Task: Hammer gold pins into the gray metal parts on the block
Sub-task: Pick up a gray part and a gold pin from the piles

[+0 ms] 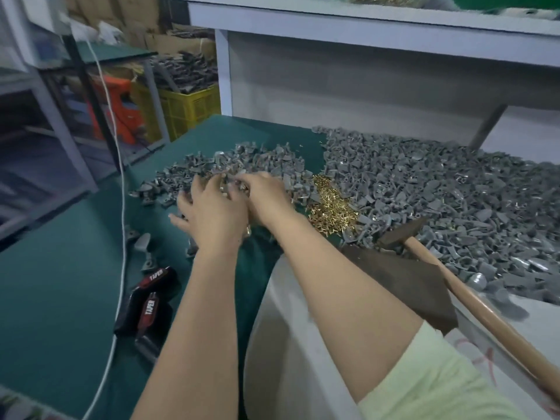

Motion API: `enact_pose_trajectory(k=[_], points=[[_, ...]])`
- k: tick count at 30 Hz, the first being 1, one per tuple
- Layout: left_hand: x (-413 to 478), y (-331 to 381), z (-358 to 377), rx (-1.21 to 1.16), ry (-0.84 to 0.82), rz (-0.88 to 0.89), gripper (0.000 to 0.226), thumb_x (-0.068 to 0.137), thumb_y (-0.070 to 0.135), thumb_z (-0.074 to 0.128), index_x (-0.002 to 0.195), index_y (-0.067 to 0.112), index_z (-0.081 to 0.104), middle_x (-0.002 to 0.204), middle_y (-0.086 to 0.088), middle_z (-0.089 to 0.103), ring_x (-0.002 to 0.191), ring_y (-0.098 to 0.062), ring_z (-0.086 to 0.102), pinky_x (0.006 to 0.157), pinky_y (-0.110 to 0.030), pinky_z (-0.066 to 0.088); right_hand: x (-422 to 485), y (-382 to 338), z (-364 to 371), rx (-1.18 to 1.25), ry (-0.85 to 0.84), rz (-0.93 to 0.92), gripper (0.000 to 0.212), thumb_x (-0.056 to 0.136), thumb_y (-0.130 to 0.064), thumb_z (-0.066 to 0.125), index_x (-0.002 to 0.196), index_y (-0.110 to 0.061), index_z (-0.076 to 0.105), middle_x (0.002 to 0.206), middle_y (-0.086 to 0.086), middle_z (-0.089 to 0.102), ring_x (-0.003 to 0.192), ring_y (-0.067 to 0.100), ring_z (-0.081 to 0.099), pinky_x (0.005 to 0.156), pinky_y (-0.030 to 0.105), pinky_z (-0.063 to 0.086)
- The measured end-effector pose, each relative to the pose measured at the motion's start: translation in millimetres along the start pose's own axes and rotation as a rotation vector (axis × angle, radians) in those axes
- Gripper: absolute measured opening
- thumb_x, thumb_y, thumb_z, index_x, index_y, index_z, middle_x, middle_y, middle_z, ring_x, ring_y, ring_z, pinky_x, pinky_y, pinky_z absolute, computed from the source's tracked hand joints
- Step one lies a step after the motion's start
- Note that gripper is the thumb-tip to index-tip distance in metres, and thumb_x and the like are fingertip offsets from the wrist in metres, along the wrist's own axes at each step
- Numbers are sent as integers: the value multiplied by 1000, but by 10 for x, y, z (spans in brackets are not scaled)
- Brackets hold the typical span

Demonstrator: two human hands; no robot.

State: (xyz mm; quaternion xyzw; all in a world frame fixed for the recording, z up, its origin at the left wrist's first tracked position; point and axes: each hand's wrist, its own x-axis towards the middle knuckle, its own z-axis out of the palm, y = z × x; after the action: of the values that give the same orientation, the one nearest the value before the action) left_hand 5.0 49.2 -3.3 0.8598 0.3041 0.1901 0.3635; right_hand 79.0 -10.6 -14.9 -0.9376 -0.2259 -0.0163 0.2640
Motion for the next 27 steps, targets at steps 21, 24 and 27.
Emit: enact_pose_trajectory(k=[21, 24, 27], points=[[-170, 15, 212, -375, -295, -131, 32, 98, 31, 36, 125, 18, 48, 123, -10, 60, 117, -34, 53, 103, -48, 40, -234, 164, -720, -177, -468, -76, 33, 97, -14, 45, 127, -19, 58, 129, -1, 58, 107, 12, 54, 89, 23, 40], [-252, 36, 65, -430, -166, -47, 30, 96, 32, 42, 120, 19, 54, 123, -3, 58, 116, -26, 53, 103, -48, 40, -429, 115, -701, -144, -294, -30, 29, 97, -20, 48, 123, -21, 60, 125, -1, 60, 103, 15, 57, 88, 27, 45], [-221, 42, -122, -528, -7, -19, 27, 95, 33, 45, 116, 20, 53, 128, -3, 54, 121, -24, 49, 105, -48, 38, -556, -144, -494, -43, -210, -105, 31, 93, -21, 53, 123, -18, 58, 123, 2, 62, 92, 14, 57, 80, 25, 46]])
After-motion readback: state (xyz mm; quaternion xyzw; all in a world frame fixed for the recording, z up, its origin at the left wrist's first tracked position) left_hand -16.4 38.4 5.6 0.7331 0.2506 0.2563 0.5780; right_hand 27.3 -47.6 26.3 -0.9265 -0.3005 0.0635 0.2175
